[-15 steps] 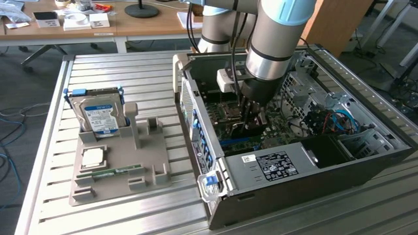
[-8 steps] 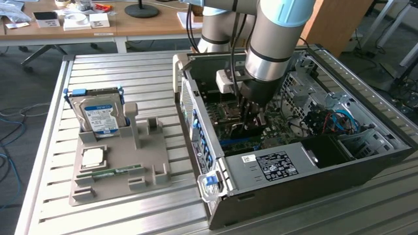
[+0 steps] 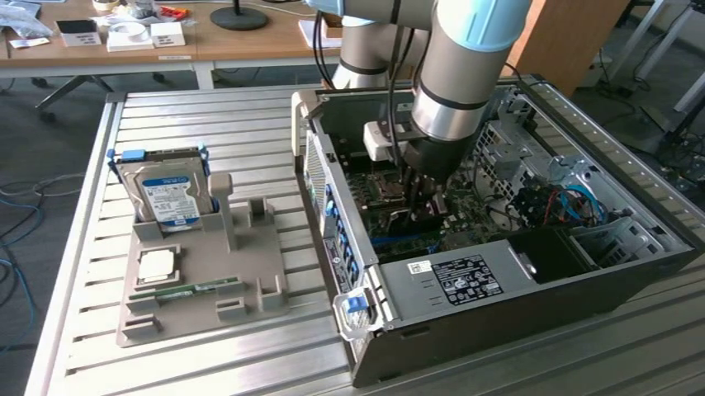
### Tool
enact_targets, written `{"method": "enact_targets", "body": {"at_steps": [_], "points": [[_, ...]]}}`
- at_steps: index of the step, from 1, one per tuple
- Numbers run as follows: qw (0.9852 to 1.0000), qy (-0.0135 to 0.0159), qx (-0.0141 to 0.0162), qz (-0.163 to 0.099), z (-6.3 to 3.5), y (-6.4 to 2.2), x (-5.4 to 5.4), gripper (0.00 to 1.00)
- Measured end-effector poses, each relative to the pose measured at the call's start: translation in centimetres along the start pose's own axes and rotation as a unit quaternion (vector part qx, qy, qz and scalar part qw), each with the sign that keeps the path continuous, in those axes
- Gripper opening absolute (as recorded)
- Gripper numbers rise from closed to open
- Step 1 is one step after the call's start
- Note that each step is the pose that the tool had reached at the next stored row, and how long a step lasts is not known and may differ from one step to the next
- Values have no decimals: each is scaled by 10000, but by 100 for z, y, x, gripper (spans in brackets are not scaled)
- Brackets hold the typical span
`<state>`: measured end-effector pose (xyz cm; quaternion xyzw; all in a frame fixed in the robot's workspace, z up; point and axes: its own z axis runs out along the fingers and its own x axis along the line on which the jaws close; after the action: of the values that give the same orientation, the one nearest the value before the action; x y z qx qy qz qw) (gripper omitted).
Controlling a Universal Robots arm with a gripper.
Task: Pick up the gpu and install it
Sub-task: 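Insert the gpu into the slot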
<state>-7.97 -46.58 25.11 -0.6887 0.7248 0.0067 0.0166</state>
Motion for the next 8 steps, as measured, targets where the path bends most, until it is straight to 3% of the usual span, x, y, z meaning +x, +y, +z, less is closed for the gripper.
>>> {"method": "enact_targets", "body": {"at_steps": [8], "points": [[10000,-12,-1,-1,11,5,-6,27]]}}
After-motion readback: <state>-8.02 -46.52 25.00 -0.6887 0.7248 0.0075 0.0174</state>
